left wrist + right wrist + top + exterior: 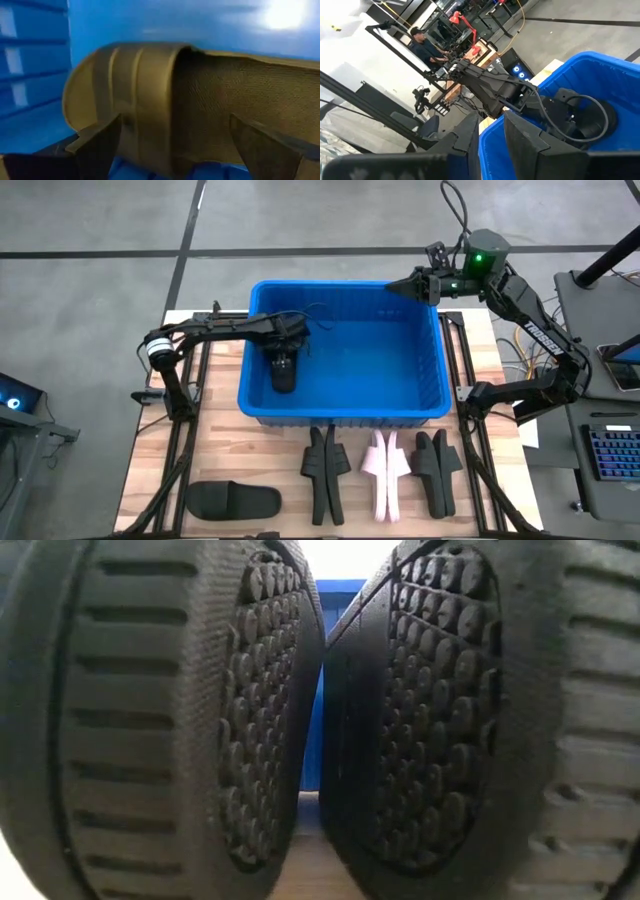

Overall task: Pick and place slides into bin
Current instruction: Put the black slide into the blue bin

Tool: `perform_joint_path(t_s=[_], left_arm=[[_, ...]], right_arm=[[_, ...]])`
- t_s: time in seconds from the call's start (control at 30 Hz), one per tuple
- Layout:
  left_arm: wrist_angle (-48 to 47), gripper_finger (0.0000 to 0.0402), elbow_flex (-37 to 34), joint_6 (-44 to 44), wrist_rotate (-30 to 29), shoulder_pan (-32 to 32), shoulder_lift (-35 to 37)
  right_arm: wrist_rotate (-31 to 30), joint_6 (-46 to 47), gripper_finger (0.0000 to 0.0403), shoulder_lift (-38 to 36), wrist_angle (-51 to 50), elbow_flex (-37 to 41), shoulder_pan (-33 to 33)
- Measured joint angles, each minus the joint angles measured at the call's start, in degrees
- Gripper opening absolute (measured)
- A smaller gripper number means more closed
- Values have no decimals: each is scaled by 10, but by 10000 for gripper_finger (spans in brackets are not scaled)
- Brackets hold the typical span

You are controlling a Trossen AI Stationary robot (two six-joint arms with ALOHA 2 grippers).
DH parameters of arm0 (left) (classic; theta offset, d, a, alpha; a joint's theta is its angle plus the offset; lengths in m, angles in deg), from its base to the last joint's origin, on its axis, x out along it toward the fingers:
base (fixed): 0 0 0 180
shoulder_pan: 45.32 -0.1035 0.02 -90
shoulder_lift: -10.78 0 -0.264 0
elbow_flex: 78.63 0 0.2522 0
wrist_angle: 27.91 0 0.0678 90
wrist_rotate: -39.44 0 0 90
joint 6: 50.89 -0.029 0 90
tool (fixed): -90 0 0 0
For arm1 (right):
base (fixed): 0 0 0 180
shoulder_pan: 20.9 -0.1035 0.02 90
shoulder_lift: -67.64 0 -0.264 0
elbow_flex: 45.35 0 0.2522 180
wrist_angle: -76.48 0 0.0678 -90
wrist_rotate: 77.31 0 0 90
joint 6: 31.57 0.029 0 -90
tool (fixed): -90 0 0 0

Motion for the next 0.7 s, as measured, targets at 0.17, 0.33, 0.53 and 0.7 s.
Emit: perform_joint_path(t_s=[0.17,0.33,0.53,0.7], left_arm=[[-45,350,30,-60,0,0,1],[-113,350,72,-28,24,6,9],[-155,350,117,29,37,31,52],[-158,350,148,169,72,77,109]], right_arm=[[0,0,85,0,0,0,0],[-5,0,93,0,1,0,0],[-36,-5,95,0,5,0,0],[-36,-41,86,0,-3,0,0]])
